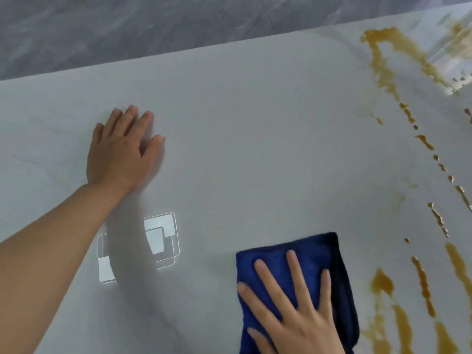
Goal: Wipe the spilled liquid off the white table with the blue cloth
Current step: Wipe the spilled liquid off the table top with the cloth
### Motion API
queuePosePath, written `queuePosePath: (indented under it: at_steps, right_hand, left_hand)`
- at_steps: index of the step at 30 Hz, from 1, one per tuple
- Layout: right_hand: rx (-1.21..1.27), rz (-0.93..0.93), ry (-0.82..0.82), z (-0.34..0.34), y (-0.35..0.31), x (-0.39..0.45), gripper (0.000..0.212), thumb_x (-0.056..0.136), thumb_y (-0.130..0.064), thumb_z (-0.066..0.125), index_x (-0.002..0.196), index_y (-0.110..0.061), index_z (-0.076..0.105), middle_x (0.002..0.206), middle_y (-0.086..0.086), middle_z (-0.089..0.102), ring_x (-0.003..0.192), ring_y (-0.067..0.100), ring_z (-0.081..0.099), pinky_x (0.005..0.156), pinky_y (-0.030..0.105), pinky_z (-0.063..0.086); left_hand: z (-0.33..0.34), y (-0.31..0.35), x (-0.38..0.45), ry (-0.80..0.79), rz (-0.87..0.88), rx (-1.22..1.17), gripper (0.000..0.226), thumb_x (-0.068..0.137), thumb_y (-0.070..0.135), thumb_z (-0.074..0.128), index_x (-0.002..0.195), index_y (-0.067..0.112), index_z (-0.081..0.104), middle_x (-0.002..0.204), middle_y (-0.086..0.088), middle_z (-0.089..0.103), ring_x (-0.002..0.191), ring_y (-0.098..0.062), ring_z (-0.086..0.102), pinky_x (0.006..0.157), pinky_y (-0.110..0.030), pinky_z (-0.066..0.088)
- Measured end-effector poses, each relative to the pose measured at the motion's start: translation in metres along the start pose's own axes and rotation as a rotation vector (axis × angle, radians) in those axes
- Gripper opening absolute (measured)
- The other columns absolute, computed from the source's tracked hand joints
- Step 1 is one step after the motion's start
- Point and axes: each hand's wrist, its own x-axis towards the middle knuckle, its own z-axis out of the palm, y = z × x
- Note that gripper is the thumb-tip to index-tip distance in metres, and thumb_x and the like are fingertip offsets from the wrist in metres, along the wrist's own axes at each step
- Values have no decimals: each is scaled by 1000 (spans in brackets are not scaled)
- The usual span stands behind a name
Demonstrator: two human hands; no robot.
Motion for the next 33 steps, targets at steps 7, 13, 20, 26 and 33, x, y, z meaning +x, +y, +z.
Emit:
queuePosePath:
  at_steps: [7, 13, 20, 26, 33]
  right_hand:
    - [-52, -112, 0, -3, 3, 2, 61, 78, -67, 39, 134, -44, 38, 145, -5, 34, 130, 38, 30, 90, 71, 26]
    - [41, -89, -56, -11, 3, 5, 59, 80, -65, 38, 134, -43, 37, 148, -6, 36, 134, 38, 27, 93, 72, 24]
    - [1, -90, -63, -18, 5, 8, 47, 85, -52, 32, 124, -39, 55, 139, -7, 50, 126, 37, 44, 83, 71, 41]
    - [-42, -86, -83, -16, 6, 5, 47, 86, -50, 29, 122, -39, 57, 138, -8, 50, 128, 36, 42, 92, 71, 33]
    - [-19, -166, -120, -30, 12, -13, 44, 89, -50, 29, 119, -40, 59, 137, -14, 50, 130, 33, 39, 99, 58, 17]
  left_hand:
    - [0, -1, 1, -14, 2, 11, 57, 91, 52, 26, 142, 27, 29, 155, -2, 21, 144, -23, 11, 115, -44, 7]
    - [-9, 3, -4, 4, 32, -86, 51, 94, 43, 40, 139, 19, 37, 153, -5, 26, 143, -24, 15, 116, -43, 13]
    - [-34, 47, -108, 1, 1, -365, 59, 87, 42, 35, 137, 13, 41, 150, -2, 31, 142, -15, 19, 114, -31, 16]
    - [-32, 73, -237, -133, 154, -342, 58, 94, 49, 22, 130, 12, 50, 137, -10, 46, 141, -10, 15, 110, -32, 17]
    - [-12, 84, -286, -192, 72, -173, 53, 92, 47, 19, 128, 20, 48, 146, 2, 39, 144, -8, 4, 113, -35, 14]
